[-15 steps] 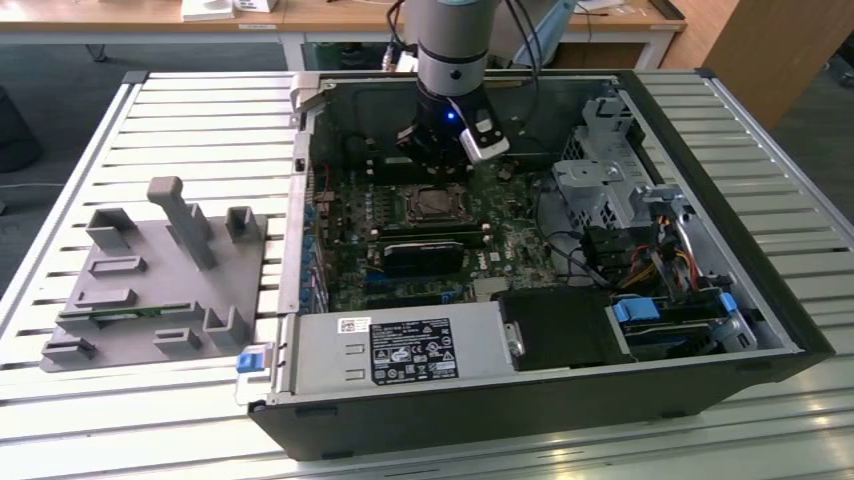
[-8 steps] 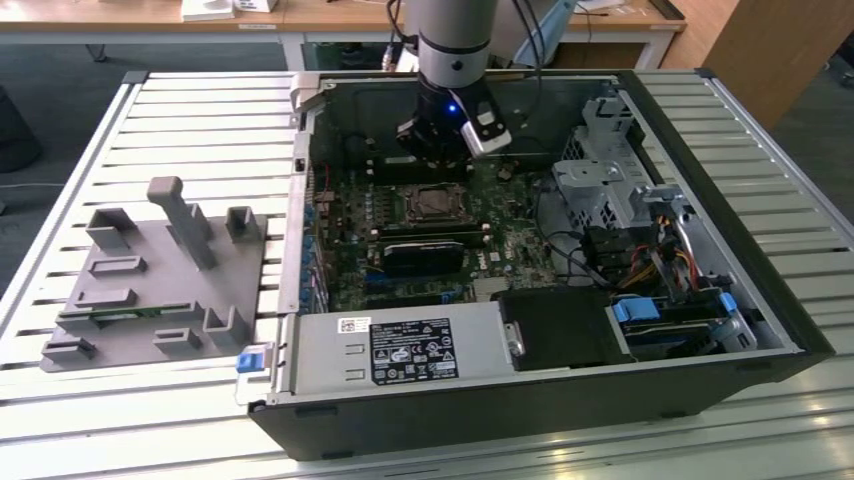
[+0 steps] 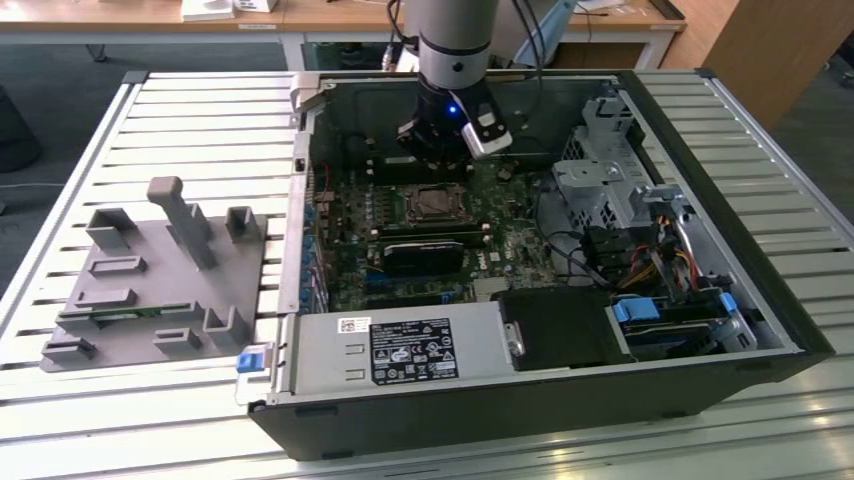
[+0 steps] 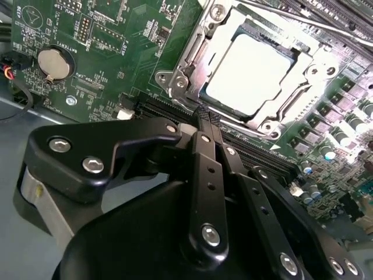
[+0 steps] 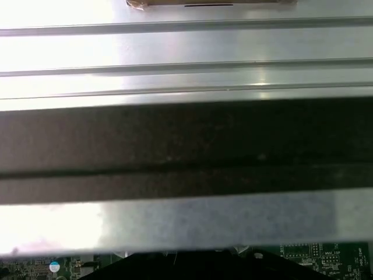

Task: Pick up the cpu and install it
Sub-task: 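Install the first cpu locking lever, then install the second cpu locking lever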

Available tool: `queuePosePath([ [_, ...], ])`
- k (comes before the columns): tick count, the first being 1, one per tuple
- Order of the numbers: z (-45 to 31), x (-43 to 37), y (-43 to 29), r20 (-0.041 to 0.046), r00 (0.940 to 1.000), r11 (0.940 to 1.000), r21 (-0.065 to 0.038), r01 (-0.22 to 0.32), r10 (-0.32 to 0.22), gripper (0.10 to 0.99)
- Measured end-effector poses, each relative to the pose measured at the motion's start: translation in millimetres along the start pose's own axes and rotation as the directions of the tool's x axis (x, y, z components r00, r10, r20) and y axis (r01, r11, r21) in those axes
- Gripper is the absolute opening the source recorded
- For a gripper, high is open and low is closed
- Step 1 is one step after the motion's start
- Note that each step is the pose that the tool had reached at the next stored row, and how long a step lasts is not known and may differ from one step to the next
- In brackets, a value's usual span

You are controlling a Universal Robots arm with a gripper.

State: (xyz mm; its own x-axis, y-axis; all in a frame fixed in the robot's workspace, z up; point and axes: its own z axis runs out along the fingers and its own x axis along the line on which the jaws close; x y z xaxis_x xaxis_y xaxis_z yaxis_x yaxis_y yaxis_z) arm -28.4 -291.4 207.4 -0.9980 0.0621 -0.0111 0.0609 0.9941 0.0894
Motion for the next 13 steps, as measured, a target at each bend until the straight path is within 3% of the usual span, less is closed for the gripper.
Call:
queuePosePath([
  [13,-0.1,-0.6,-5.5,0.0000,1.0000,1.0000,0.000,0.000,0.000,0.106],
])
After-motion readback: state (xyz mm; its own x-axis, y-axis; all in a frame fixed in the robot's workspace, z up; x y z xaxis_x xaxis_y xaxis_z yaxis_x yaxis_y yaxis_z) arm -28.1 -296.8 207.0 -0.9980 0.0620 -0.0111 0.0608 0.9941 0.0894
